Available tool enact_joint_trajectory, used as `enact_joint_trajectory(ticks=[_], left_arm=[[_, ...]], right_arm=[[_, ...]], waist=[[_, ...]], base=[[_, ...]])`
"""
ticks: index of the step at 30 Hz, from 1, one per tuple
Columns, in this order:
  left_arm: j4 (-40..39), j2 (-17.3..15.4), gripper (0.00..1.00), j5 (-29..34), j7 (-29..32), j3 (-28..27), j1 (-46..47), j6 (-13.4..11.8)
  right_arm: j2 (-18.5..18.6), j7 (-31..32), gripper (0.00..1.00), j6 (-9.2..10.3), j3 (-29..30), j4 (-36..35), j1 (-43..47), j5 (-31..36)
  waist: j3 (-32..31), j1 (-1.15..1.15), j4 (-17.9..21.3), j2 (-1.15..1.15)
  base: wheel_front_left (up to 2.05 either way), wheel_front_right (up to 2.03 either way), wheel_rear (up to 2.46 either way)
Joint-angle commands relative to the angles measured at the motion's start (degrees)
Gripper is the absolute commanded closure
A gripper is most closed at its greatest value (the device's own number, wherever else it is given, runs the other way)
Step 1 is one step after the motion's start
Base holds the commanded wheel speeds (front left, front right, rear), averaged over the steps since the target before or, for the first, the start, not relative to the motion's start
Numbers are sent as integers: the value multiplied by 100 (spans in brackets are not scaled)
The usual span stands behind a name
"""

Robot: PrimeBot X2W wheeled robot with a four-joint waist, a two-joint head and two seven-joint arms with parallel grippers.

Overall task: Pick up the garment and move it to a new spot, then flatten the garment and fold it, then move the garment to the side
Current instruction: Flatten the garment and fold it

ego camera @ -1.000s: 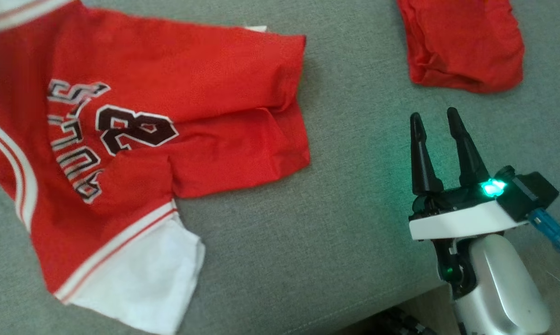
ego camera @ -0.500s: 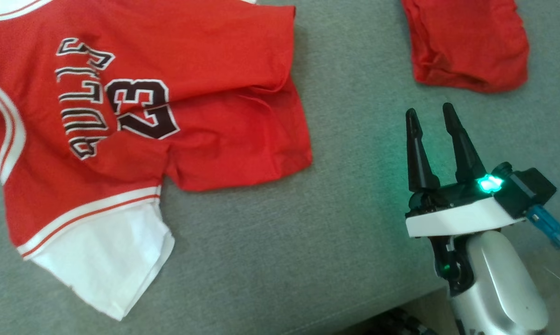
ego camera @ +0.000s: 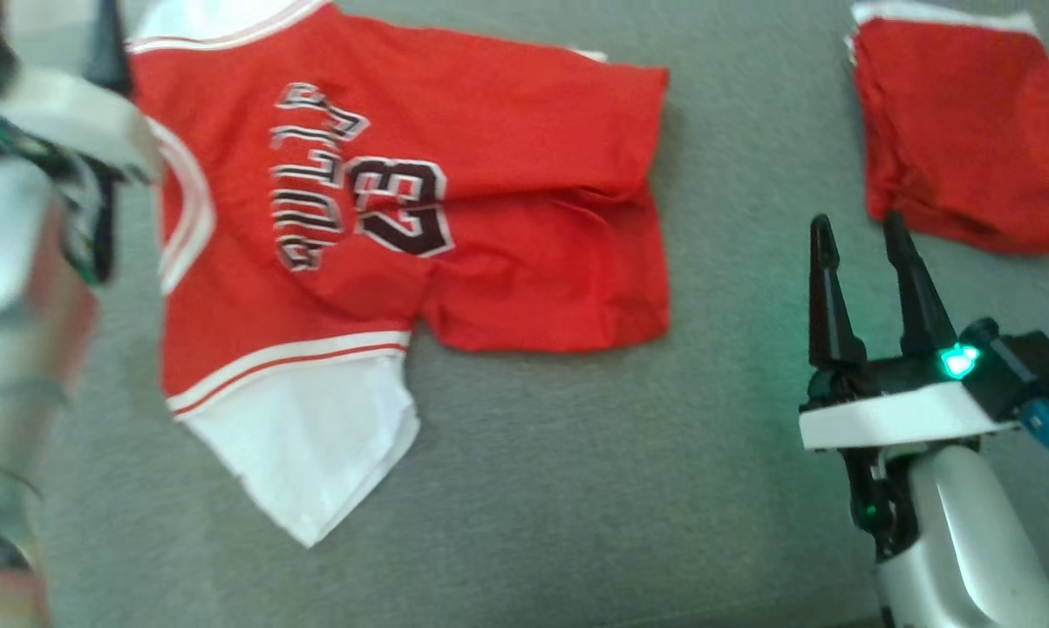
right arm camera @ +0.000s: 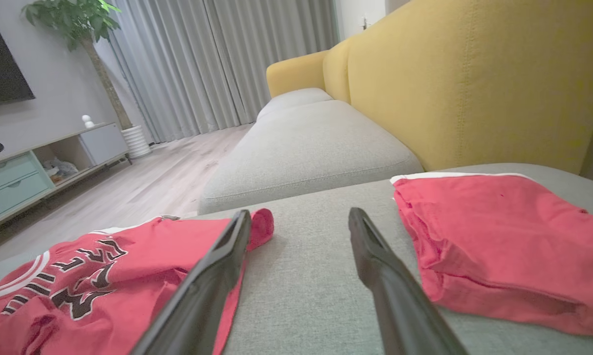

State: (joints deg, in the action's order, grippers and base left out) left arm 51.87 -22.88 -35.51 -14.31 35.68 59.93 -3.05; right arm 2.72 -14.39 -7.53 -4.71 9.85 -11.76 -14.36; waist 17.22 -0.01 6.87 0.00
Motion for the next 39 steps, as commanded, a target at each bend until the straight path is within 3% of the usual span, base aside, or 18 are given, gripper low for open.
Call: enact_joint_trajectory(ticks=[1,4,12,19,25,32,39], left_arm=[[-395,-178,0,-48,-65,-306,-88,-66],[-1087,-55,0,-83,-67,-488,-951,-119],[-3041,217,0,331,-68,-836,-3162,-780],[-3790,632,0,424,-68,-1092,-4425,-990],[-3930,861,0,649,-68,-1207,-4826,-934],[-3463,918,0,649,146,-1036,-4861,-790],[-2890,999,0,591,827,-861,-4928,-1000]], right_arm=[[16,-61,0,4,-47,-139,58,58],[16,-61,0,4,92,-101,180,124],[16,-61,0,4,325,-80,567,269],[16,-61,0,4,309,-36,743,234],[16,-61,0,4,222,-13,776,220],[16,-61,0,4,145,-12,797,214],[16,-61,0,4,103,-33,787,209]], waist=[[-365,1,-367,0],[-599,1,-603,0],[-1066,1,-1075,0],[-1265,1,-1144,0],[-1355,1,-1129,0],[-1377,1,-1053,0],[-1276,1,-952,0]], base=[[0,0,0],[0,0,0],[0,0,0],[0,0,0],[0,0,0],[0,0,0],[0,0,0]])
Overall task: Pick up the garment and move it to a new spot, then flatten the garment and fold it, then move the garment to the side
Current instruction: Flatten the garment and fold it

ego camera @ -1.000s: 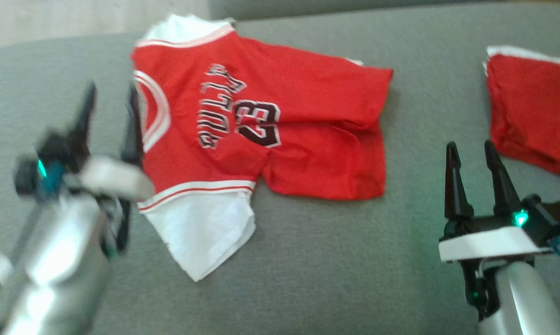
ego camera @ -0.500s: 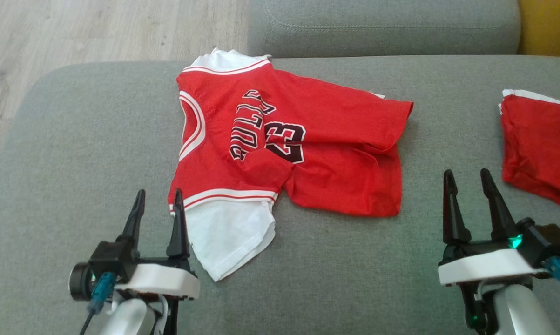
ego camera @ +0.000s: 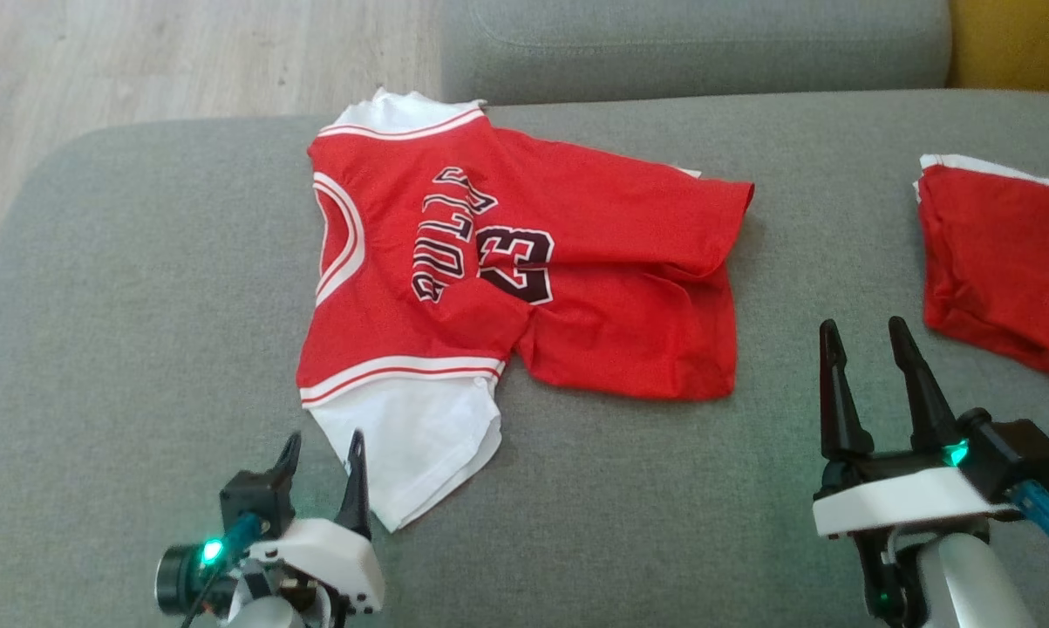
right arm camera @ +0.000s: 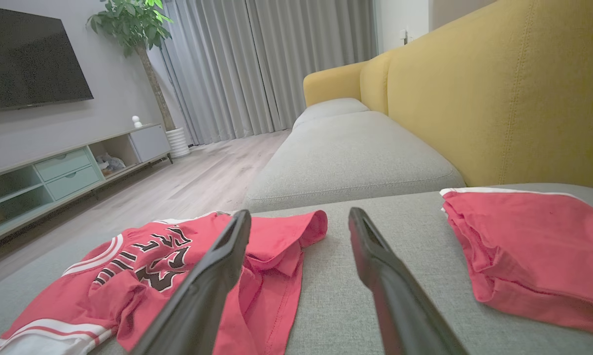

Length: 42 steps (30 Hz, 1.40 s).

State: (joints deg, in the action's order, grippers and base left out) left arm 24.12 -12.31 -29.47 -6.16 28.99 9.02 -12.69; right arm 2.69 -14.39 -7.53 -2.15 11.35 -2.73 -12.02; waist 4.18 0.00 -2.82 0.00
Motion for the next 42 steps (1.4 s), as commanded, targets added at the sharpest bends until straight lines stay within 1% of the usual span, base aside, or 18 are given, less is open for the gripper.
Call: enact_joint_trajectory(ticks=[1,3,6,13,17,21,22,23,24,26,30,35,39,42], left_arm=[[-36,-57,0,-20,135,-179,154,-92],[76,-50,0,-38,304,-178,143,-199],[129,-18,0,-84,476,-127,132,-201],[89,0,0,-217,942,85,80,10],[17,-2,0,-301,1249,191,37,87],[-79,-9,0,-331,1412,280,10,150],[-123,-5,20,-346,1463,318,-4,187],[-169,0,64,-370,1523,359,-24,236],[-218,3,100,-396,1579,396,-45,283],[-325,-10,100,-420,1601,411,-74,304],[-551,-69,100,-397,1353,250,-27,181],[-883,-160,100,-275,601,-169,153,-93],[-1131,-231,100,-166,-28,-456,302,-219],[-1304,-266,100,-84,-442,-629,390,-307]], right_arm=[[19,-61,0,4,-154,-188,-124,-29],[19,-61,0,4,-157,-192,-138,-43],[19,-61,0,4,-145,-188,-148,-72],[19,-61,0,4,-136,-162,-183,-117],[19,-61,0,4,-148,-157,-221,-139],[19,-61,0,4,-165,-147,-242,-147],[19,-61,0,4,-168,-141,-246,-150],[19,-61,0,4,-169,-133,-249,-152],[19,-61,0,4,-170,-123,-253,-153],[19,-61,0,4,-174,-100,-260,-154],[19,-61,0,4,-191,-56,-276,-151],[19,-61,0,4,-395,220,-312,-101],[19,-23,0,4,-594,719,-427,-51],[19,136,0,4,-851,1173,-625,-50]], waist=[[51,0,29,0],[97,0,52,0],[160,0,67,0],[214,0,91,0],[231,0,115,0],[236,0,140,0],[234,0,147,0],[233,0,153,0],[230,0,158,0],[223,0,168,0],[216,0,157,0],[197,0,101,0],[199,0,37,0],[220,0,-16,0]], base=[[0,0,0],[0,0,0],[0,0,0],[0,0,0],[0,0,0],[0,0,0],[0,0,0],[0,0,0],[0,0,0],[0,0,0],[0,0,0],[0,0,0],[0,0,0],[0,0,0]])
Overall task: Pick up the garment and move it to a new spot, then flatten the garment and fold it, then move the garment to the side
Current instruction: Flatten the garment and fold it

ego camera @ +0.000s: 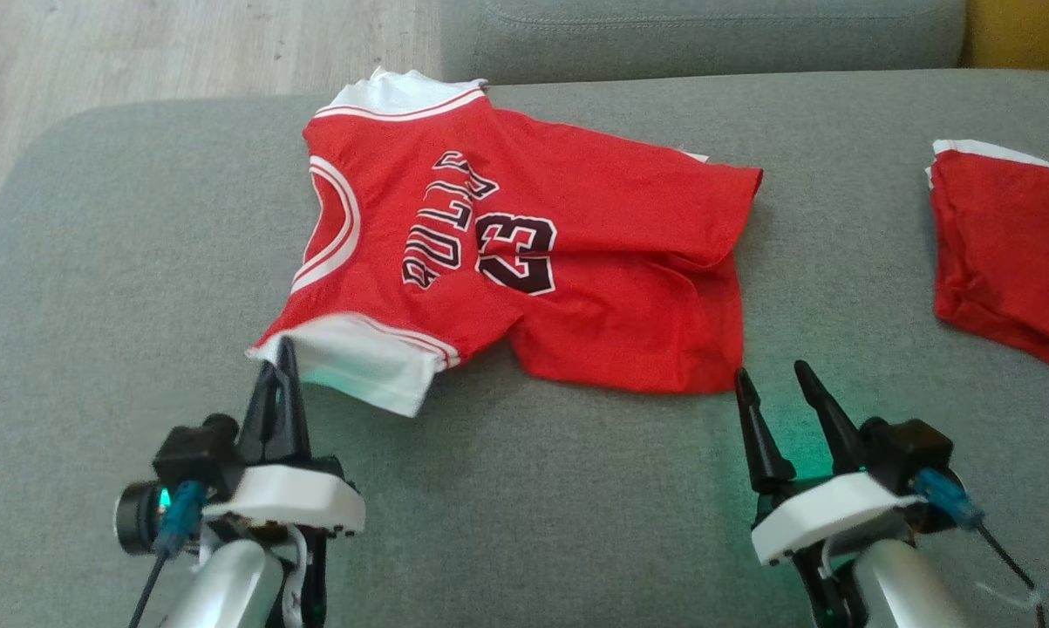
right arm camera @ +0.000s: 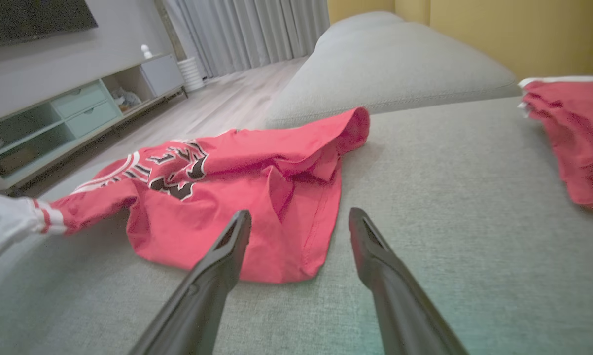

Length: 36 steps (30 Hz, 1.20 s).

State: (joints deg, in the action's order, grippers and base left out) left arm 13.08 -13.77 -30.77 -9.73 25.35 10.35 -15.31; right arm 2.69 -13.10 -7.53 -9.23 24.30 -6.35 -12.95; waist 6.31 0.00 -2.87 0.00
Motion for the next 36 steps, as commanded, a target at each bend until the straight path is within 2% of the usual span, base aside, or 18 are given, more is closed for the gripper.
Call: enact_joint_trajectory(ticks=[1,16,29,30,31,32,33,36], left_arm=[[-243,-126,100,66,-158,-297,273,-57],[-431,-83,100,241,-452,-338,373,-2],[-347,-84,100,240,-473,-303,422,38],[-339,-87,100,238,-474,-307,421,36],[-331,-90,100,236,-476,-310,419,33],[-322,-94,100,236,-477,-313,415,30],[-312,-99,100,238,-478,-314,411,26],[-273,-109,100,230,-481,-316,400,24]], right_arm=[[19,51,0,4,-169,-12,-314,36],[19,317,0,4,-233,1547,-1096,-276],[19,377,0,4,-811,2175,-1389,-708],[19,376,5,4,-851,2197,-1399,-725],[19,375,27,4,-887,2215,-1407,-742],[19,375,57,4,-920,2231,-1416,-755],[19,373,97,4,-949,2243,-1425,-764],[19,324,100,4,-1032,2212,-1431,-831]], waist=[[18,0,-21,0],[232,0,-189,0],[262,0,-207,0],[255,0,-196,0],[247,0,-183,0],[236,0,-169,0],[221,0,-153,0],[169,0,-114,0]], base=[[0,0,0],[0,0,0],[0,0,0],[0,0,0],[0,0,0],[0,0,0],[0,0,0],[0,0,0]])
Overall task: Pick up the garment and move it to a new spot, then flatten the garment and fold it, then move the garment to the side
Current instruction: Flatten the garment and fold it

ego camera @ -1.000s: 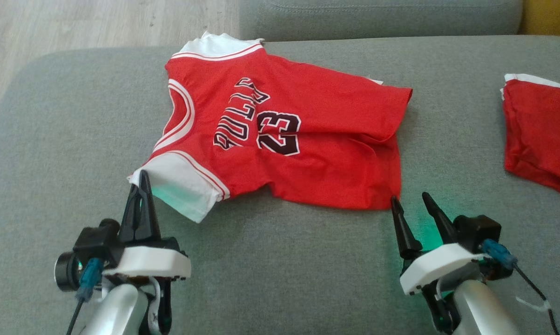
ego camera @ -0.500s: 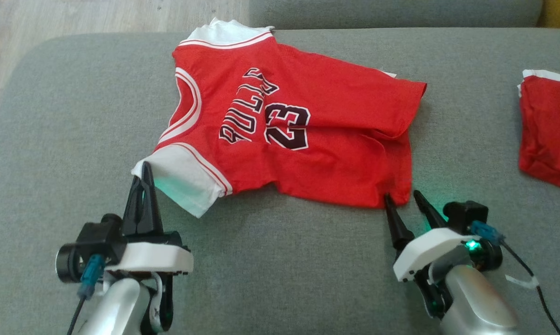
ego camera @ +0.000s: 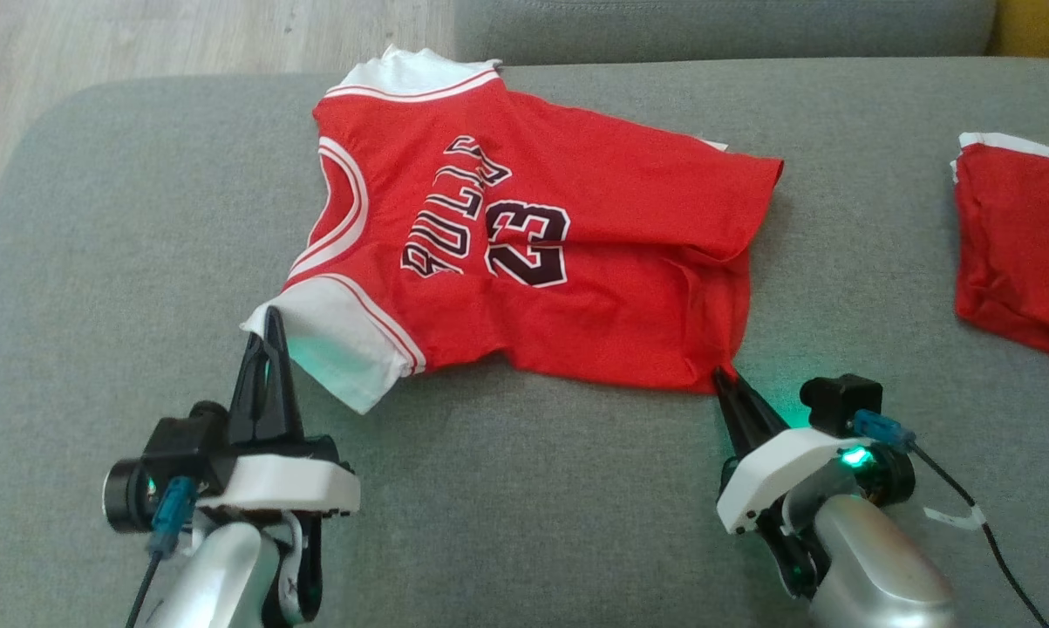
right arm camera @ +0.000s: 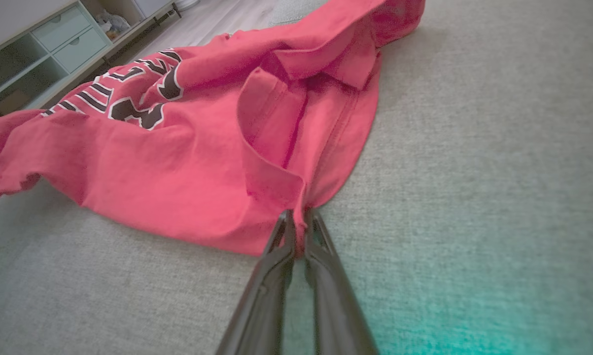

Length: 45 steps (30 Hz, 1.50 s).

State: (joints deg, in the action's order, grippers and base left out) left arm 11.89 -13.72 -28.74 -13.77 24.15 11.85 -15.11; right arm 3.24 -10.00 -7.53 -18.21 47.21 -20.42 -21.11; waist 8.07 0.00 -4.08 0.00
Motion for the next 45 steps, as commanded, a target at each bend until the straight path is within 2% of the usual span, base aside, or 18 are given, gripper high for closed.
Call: enact_joint_trajectory(ticks=[1,9,17,24,30,37,45], left_arm=[[-142,-118,100,22,-77,-197,247,5],[-170,-241,100,-22,-84,-285,253,25],[-558,-433,100,-208,3,-534,334,38],[-1205,-604,100,-476,310,-813,738,79],[-1714,-691,100,-795,582,-1142,1594,176],[-2387,-672,100,-1033,642,-1504,2316,102],[-3211,-729,100,-1398,1083,-1771,2390,-125]], right_arm=[[-36,-29,100,4,-137,-109,-22,-41],[-36,-300,100,4,51,-516,-8,-142],[-36,-260,100,4,424,-1356,-9,-54],[13,239,100,4,822,-2534,-135,197],[450,836,100,4,1101,-3827,-606,352],[789,1254,100,4,1302,-4999,-1001,267],[641,1783,100,4,1622,-6150,-763,326]], waist=[[-29,0,17,0],[-283,0,108,0],[-523,0,199,0],[-676,0,263,0],[-782,0,397,0],[-852,0,544,0],[-586,0,633,0]], base=[[0,0,0],[0,0,0],[0,0,0],[0,0,0],[0,0,0],[0,0,0],[0,0,0]])
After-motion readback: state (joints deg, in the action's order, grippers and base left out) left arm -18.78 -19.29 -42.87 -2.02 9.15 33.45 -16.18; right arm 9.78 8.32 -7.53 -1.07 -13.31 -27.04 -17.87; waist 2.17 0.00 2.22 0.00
